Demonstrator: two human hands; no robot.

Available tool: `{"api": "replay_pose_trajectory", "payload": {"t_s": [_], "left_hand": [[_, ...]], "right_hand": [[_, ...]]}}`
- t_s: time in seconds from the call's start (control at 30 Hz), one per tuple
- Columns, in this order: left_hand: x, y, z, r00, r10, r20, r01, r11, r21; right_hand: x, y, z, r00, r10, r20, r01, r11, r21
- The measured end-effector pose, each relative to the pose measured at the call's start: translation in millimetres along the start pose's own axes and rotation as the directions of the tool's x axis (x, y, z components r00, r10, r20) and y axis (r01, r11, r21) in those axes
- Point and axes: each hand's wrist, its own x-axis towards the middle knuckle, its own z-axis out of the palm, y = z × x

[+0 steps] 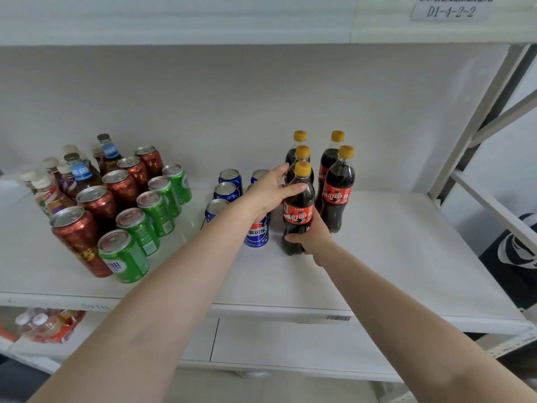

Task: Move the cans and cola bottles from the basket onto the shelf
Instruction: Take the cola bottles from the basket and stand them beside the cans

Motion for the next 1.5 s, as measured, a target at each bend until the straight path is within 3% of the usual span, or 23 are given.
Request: {"api": "replay_pose_trajectory", "payload": {"t_s": [0.63,1.13,1.23,1.3,1.4,1.43,1.5], "left_hand": [[24.2,-3.8,-3.3,0.999,0.015,-0.033,-0.014,1.0,0.012],[15.5,-5.4,-1.6,0.995,0.088,-0.04,-0.083,0.991,0.108],[4.2,-5.6,5.5,0.99,0.089,-0.111,-0.076,0.991,0.112],[-8.0,-6.0,11.7,0.965,0.114,-0.234,-0.095,0.991,0.088],[-35.6,-6.2,32.9,0.848,0.253,-0.466,-0.245,0.966,0.078],[-44.8,-5.1,42.0,0.83,0.28,-0.483,-0.297,0.954,0.043],[-61.9,-1.7,65.6,0.86,0.299,-0.414,-0.34,0.94,-0.027]], "right_hand": [[30.7,-6.4,4.2,1.0,0.006,-0.029,-0.01,0.988,-0.152],[35.2,8.5,5.1,0.999,-0.026,-0.041,0.02,0.99,-0.142],[26.2,18.1,-0.4,1.0,-0.007,-0.023,0.003,0.989,-0.149],[20.9,28.5,-5.0,0.999,0.036,-0.014,-0.038,0.991,-0.131],[8.4,51.8,-26.0,0.997,0.058,-0.05,-0.061,0.997,-0.052],[5.8,58.5,-33.1,0.995,0.06,-0.076,-0.063,0.997,-0.039],[0.8,71.8,-51.1,0.989,0.056,-0.139,-0.059,0.998,-0.018]]}}
